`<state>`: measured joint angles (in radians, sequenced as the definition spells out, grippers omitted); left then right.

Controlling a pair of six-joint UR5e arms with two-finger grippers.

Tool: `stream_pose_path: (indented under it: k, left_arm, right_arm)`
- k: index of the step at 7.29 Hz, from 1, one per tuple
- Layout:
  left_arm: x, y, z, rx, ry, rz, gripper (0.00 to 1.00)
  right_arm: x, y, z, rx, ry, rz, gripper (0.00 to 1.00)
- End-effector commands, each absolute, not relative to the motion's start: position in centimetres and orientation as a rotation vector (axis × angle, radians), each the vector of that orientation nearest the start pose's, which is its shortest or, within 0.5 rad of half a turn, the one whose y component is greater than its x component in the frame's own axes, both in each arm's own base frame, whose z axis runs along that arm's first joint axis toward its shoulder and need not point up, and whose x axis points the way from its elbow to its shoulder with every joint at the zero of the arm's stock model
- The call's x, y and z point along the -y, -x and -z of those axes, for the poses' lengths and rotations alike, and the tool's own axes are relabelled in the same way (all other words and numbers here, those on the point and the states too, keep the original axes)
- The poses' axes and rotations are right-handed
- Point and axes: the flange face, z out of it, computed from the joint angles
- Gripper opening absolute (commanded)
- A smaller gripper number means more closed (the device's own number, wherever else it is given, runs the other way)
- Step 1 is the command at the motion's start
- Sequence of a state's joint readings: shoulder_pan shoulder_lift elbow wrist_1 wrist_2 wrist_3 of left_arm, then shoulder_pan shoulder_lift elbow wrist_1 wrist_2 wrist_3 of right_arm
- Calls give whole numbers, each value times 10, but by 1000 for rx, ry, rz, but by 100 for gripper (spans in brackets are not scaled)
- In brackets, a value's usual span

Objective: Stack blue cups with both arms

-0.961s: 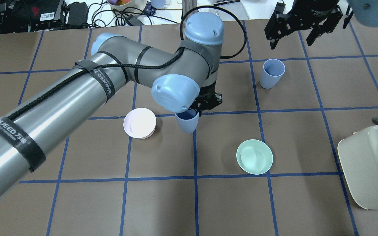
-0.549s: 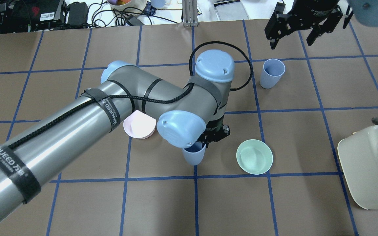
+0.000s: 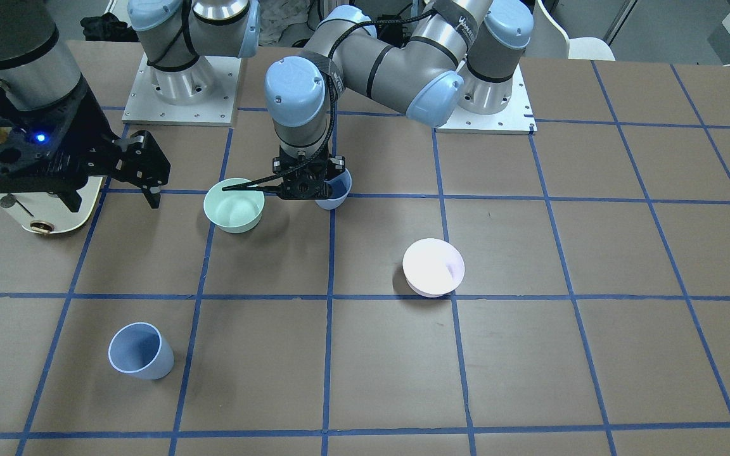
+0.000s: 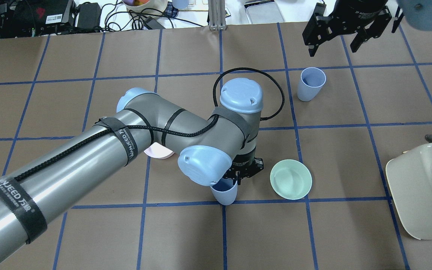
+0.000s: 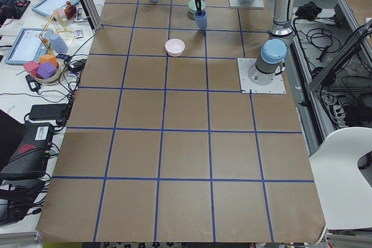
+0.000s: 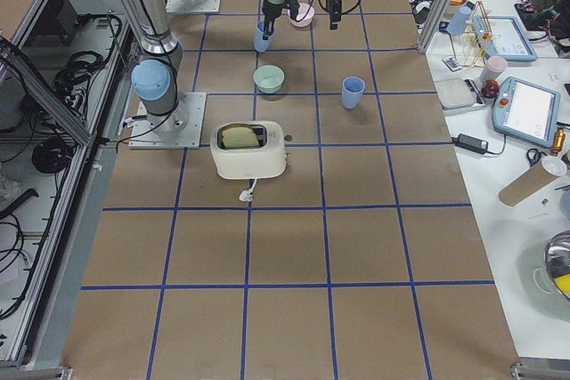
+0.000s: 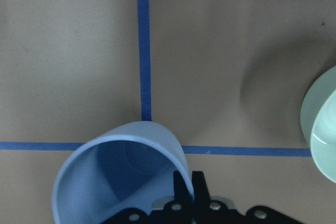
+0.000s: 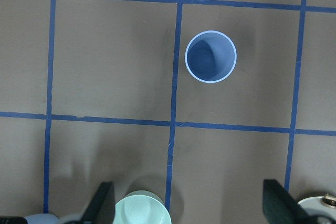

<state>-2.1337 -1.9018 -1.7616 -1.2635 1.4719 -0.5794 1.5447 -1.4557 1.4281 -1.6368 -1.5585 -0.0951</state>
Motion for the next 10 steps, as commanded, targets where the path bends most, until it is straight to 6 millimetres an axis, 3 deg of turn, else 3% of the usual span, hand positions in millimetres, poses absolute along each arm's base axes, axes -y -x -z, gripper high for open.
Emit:
stream_pose_path:
  k: [1, 2, 3, 4, 5, 6, 7, 8, 9, 10]
  left_arm:
    - [391, 416, -254, -3099, 22, -338, 100]
    - [388, 413, -278, -3119, 20, -302, 100]
    - [394, 404, -314, -3127, 48, -290, 100]
    - [409, 385, -363, -3099, 114, -348, 100]
    - [442, 353, -424, -3134, 183, -297, 100]
    - [472, 310, -467, -3172, 175, -239, 100]
    - [496, 259, -492, -3207, 174, -173, 100]
    - [514, 212, -498, -3220, 137, -134, 100]
    - [521, 179, -508, -3227, 130, -91, 100]
    - [525, 161, -518, -3222, 106, 2, 100]
  right_arm:
    - [553, -120, -506, -3130, 109, 148, 100]
    - [553, -120, -506, -3131, 109, 147, 100]
    - [553, -120, -506, -3130, 109, 145, 100]
    - [553, -118, -506, -3133, 111, 147, 100]
    - [560, -103, -498, -3134, 73, 124, 100]
    - [572, -73, -488, -3124, 2, 102, 100]
    - [589, -46, -467, -3123, -16, 68, 100]
    - [617, -36, -441, -3123, -23, 72, 100]
    - [644, -31, -408, -3138, -21, 129, 100]
    - [664, -27, -373, -3139, -23, 127, 100]
